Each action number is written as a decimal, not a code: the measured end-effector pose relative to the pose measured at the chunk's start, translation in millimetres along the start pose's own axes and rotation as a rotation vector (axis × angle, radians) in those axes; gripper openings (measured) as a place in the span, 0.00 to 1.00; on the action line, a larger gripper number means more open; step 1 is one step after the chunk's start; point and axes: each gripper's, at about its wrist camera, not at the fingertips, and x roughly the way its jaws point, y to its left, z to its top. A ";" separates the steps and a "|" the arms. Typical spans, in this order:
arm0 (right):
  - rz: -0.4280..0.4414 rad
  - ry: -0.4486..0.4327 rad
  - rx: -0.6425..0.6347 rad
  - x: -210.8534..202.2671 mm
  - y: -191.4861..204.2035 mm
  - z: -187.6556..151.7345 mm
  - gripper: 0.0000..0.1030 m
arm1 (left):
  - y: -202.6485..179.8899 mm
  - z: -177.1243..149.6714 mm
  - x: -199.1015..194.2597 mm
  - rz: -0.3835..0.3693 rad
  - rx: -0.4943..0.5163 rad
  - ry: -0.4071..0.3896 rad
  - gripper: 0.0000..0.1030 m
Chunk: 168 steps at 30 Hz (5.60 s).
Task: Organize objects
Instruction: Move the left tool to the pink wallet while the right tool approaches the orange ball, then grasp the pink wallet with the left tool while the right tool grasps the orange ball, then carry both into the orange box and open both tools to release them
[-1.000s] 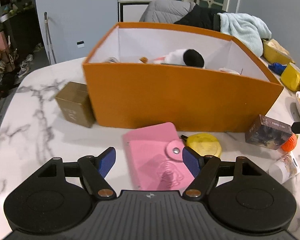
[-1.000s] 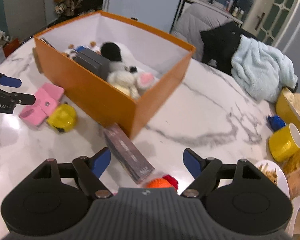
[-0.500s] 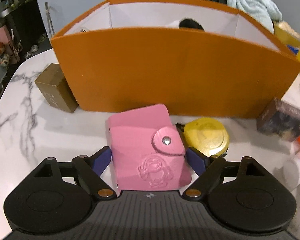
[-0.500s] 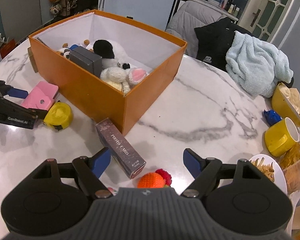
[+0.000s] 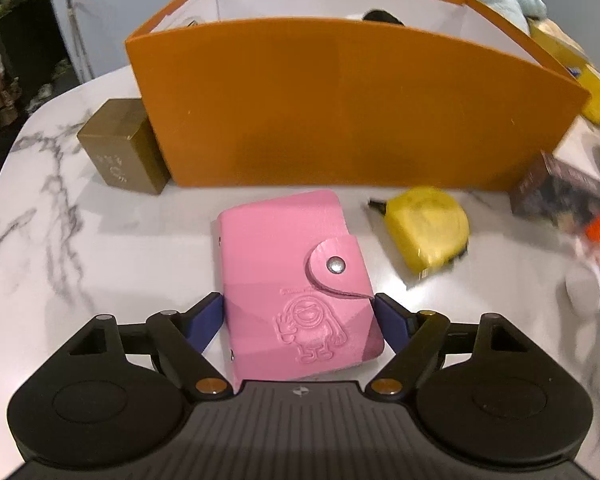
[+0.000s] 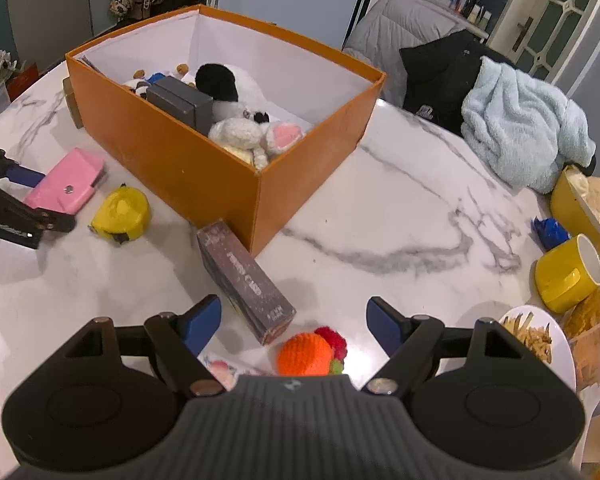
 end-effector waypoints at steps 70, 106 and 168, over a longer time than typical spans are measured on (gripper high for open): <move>0.064 -0.040 0.103 -49.7 -4.6 19.0 0.42 | -11.4 -19.5 -75.8 -0.162 0.084 -0.125 0.89; 0.106 -0.095 0.025 48.8 25.2 148.3 0.42 | -6.5 166.8 -54.2 -0.035 0.043 -0.270 0.89; -0.038 -0.267 0.116 85.8 1.9 144.8 0.51 | 9.8 170.6 5.3 0.126 -0.040 -0.308 0.91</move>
